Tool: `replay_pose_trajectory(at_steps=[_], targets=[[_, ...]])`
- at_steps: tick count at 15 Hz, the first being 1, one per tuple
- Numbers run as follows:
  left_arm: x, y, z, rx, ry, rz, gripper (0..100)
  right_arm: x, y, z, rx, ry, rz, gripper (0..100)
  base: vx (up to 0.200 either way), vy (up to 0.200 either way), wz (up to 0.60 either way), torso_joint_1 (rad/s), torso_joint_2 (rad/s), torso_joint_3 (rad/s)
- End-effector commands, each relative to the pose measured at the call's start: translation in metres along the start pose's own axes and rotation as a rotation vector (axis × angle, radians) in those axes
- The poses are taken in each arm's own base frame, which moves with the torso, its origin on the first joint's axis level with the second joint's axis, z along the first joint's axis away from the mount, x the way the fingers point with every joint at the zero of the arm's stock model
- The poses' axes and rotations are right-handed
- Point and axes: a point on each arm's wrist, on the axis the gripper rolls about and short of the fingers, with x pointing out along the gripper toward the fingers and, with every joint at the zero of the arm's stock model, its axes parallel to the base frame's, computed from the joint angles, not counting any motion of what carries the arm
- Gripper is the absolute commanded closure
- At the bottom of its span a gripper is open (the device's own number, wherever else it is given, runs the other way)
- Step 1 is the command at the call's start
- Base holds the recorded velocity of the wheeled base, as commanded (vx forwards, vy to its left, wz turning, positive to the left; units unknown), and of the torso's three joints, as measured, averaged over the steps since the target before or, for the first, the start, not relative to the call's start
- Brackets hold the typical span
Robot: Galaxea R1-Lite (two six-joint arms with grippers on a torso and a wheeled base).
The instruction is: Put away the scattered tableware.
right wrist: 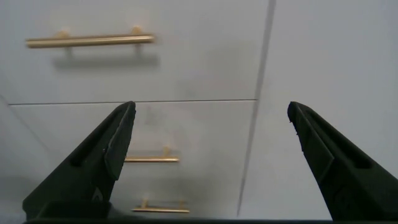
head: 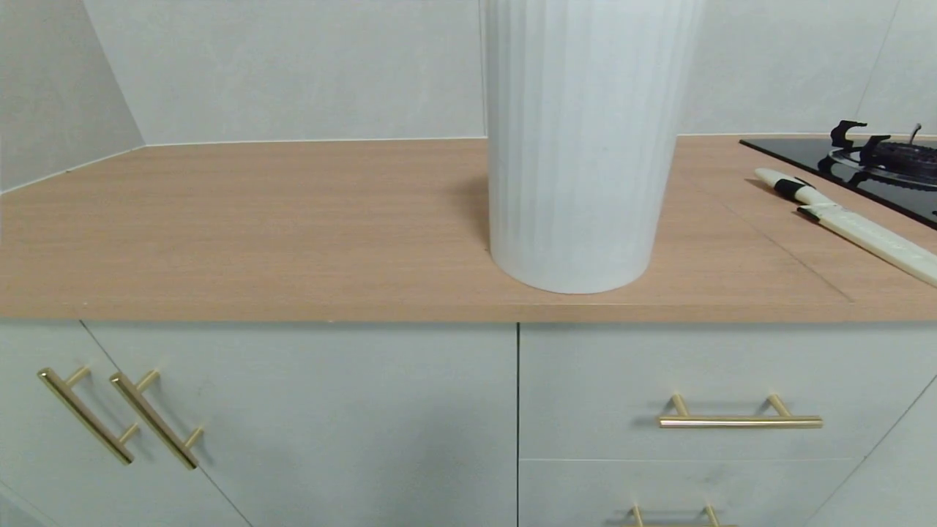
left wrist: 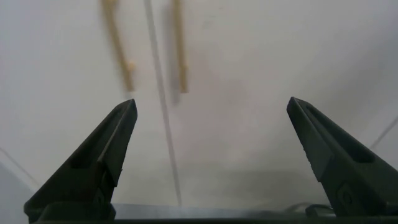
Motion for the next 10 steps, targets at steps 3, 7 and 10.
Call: replay_pose_trajectory(at_steps=[3,7,10], targets=[[0.0001,0.0,0.0,-0.002,0.0,0.0,0,0.0001,0.0,0.0002,0.0,0.0,0.001,0,0.0,-0.2,0.0,0.002,0.0,0.007],[0.0001,0.0,0.0,-0.002,0.0,0.0,0,0.0001,0.0,0.0002,0.0,0.0,-0.001,0,0.0,0.0,0.0,0.0,0.0,0.0],[0.0001,0.0,0.0,-0.002,0.0,0.0,0,0.0001,0.0,0.0002,0.0,0.0,-0.001,0,0.0,0.0,0.0,0.0,0.0,0.0]])
